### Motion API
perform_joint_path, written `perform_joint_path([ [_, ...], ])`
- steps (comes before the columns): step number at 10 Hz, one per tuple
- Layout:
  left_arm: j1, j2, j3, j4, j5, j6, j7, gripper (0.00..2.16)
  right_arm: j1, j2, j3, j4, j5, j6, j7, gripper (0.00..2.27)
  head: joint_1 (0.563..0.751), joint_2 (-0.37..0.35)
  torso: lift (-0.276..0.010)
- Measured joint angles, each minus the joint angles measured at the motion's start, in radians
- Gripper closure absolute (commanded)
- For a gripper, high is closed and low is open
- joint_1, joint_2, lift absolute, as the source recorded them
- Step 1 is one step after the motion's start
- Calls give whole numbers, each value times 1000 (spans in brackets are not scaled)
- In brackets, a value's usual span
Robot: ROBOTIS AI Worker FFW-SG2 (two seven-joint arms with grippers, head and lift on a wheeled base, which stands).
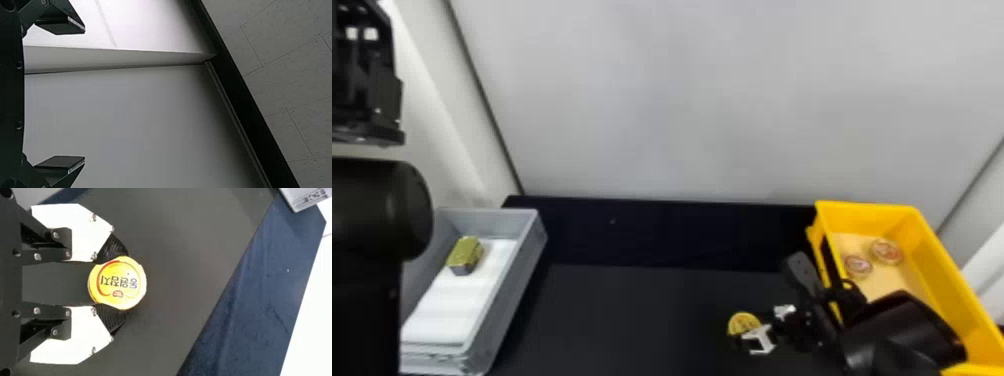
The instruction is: Pick up the round yellow can and place it in the yellow rectangular box
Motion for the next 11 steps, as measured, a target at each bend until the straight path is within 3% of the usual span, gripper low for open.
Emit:
perform_joint_path([
  [6, 10, 4, 0, -5, 1, 15, 0, 114, 64, -39, -72, -494, 127, 378, 137, 813, 663, 54, -10],
  [8, 3, 9, -5, -8, 2, 28, -1, 114, 38, -70, -138, -581, 176, 446, 164, 811, 663, 54, -10],
  [11, -11, 15, -8, -13, 2, 39, -3, 114, 16, -123, -259, -601, 223, 451, 159, 811, 663, 54, -10],
])
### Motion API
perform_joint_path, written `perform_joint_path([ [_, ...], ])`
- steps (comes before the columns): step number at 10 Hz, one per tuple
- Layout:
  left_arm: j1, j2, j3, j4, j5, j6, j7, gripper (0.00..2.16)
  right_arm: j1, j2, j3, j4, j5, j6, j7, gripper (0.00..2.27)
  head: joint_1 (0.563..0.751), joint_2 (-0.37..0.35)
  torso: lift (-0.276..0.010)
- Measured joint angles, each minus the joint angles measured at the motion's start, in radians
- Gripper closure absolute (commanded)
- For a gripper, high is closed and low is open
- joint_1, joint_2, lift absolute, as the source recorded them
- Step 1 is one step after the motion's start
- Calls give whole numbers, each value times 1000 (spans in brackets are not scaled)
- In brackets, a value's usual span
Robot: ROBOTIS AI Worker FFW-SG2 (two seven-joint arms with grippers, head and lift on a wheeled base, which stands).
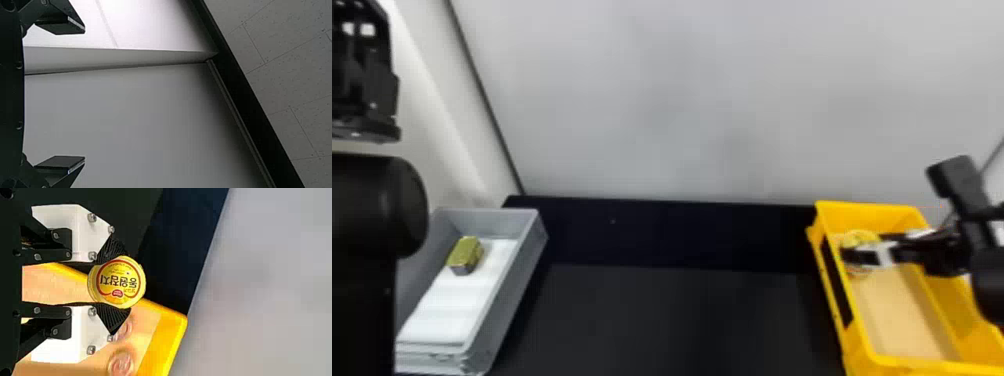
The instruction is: Pick up the round yellow can and place it in the yellow rectangular box
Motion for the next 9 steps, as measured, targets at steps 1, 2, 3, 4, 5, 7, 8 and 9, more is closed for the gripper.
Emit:
perform_joint_path([
  [1, -4, 1, -2, 0, 0, 1, 0, 114, -2, -12, -43, 9, 7, -7, -6, 811, 663, 54, -10],
  [2, -6, 1, -2, 0, 0, 2, 0, 114, -4, -23, -83, 25, 10, -18, -10, 811, 663, 54, -10],
  [3, -7, 1, -2, -1, 0, 2, 0, 114, -4, -31, -119, 52, 10, -36, -13, 811, 663, 54, -10],
  [4, -7, 1, -2, -1, 0, 2, 0, 114, -4, -35, -151, 91, 10, -66, -13, 811, 663, 54, -10],
  [5, -7, 1, -2, -2, 0, 2, 0, 114, -4, -36, -178, 142, 5, -109, -20, 811, 663, 54, -10],
  [7, -7, 4, -2, -3, -1, 2, -1, 114, -3, -33, -222, 277, -69, -209, -93, 811, 663, 54, -10],
  [8, -6, 5, 1, -5, -1, 2, -2, 114, -5, -33, -236, 349, -143, -251, -157, 811, 663, 54, -10],
  [9, -3, 7, 3, -7, -2, 2, -2, 114, -7, -36, -243, 414, -223, -281, -222, 811, 663, 54, -10],
])
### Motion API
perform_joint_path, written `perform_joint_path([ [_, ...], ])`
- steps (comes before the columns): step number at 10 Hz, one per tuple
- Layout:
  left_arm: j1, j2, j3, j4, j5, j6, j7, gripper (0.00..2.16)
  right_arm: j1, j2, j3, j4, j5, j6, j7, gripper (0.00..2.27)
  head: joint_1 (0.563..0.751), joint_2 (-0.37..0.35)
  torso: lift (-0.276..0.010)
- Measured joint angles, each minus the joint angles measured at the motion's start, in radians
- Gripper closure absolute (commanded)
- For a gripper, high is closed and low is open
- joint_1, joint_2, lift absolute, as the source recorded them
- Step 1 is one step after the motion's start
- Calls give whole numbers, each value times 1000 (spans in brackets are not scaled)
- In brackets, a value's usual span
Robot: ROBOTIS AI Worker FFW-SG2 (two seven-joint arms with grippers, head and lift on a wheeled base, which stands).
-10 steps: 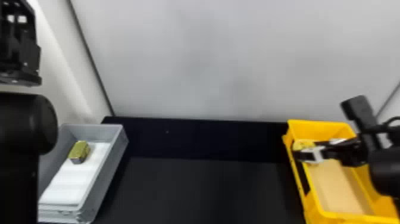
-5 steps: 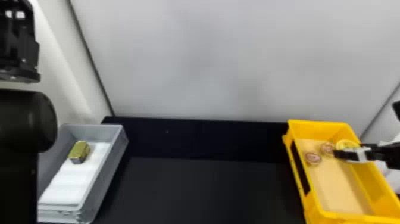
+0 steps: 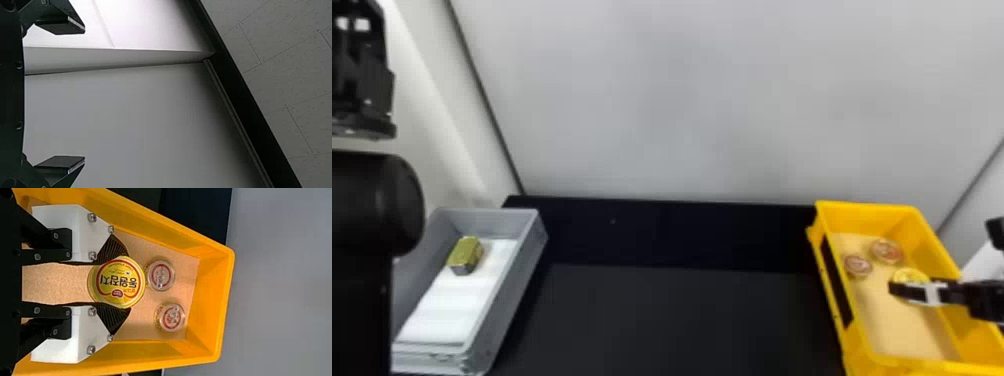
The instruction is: Pick up the round yellow can and place it in the yellow rectangular box
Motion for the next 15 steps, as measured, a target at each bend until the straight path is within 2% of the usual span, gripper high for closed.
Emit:
perform_joint_path([
  [3, 4, 2, 4, -2, 0, -4, -1, 114, -4, -26, -3, 155, -212, -38, -159, 811, 663, 54, -10],
  [5, 4, 2, 4, -2, 0, -6, -2, 114, -7, -48, 7, 227, -329, -54, -227, 811, 663, 54, -10],
  [10, 0, 1, 2, -1, 0, -9, -2, 114, -28, -68, 17, 323, -411, -80, -279, 790, 663, 54, -10],
  [11, 0, 0, 1, -1, 0, -9, -2, 114, -31, -71, 18, 329, -414, -80, -280, 670, 663, 54, -10],
  [13, -1, -1, 1, -1, 0, -10, -2, 114, -31, -78, 19, 331, -418, -75, -280, 136, 663, 54, -10],
  [14, -1, -2, 2, -1, 0, -11, -2, 114, -31, -79, 19, 331, -422, -70, -281, 15, 663, 54, -10],
  [15, -1, -3, 2, -1, 0, -13, -2, 114, -31, -81, 19, 328, -426, -64, -281, 13, 663, 54, -10],
])
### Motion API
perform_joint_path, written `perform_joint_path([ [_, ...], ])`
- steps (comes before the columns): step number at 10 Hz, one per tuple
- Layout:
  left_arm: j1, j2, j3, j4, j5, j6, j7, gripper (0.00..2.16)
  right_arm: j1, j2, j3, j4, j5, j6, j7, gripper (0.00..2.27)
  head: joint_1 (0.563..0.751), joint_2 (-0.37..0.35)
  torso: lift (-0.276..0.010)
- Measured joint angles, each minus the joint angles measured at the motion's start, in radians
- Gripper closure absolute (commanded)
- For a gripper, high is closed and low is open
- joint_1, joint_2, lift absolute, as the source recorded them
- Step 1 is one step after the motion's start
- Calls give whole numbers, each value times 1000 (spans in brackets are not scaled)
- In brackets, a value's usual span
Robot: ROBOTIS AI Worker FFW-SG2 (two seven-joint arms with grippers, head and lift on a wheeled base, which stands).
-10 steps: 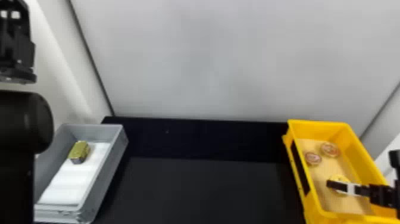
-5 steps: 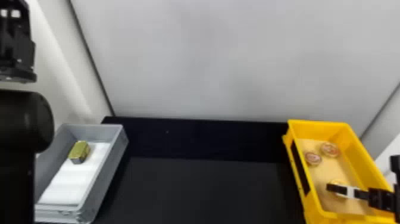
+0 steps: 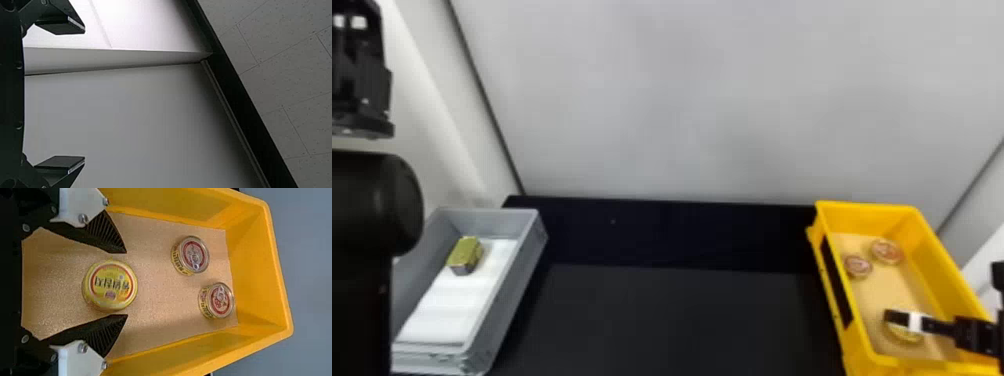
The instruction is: Pick up the round yellow can and place it in the yellow rectangular box
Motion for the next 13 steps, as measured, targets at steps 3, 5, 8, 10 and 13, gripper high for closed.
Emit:
perform_joint_path([
  [3, -2, -2, 0, 0, 0, -1, -1, 114, 0, -12, 4, -47, -10, 21, -2, 2, 663, 54, -10],
  [5, -3, -3, 0, 0, 0, 2, -1, 114, 3, -19, 6, -172, -12, 35, -15, 22, 663, 54, -10],
  [8, 4, -5, 3, -2, 0, 5, -1, 114, 11, -21, 1, -480, -12, 104, -103, 59, 663, 54, -10],
  [10, 8, -6, 5, -4, 0, 8, -1, 114, 18, -14, 5, -676, -12, 120, -219, 65, 663, 54, -10],
  [13, 11, -5, 4, -6, 0, 14, -2, 114, 24, -6, 46, -904, -6, 23, -439, 73, 663, 54, -10],
])
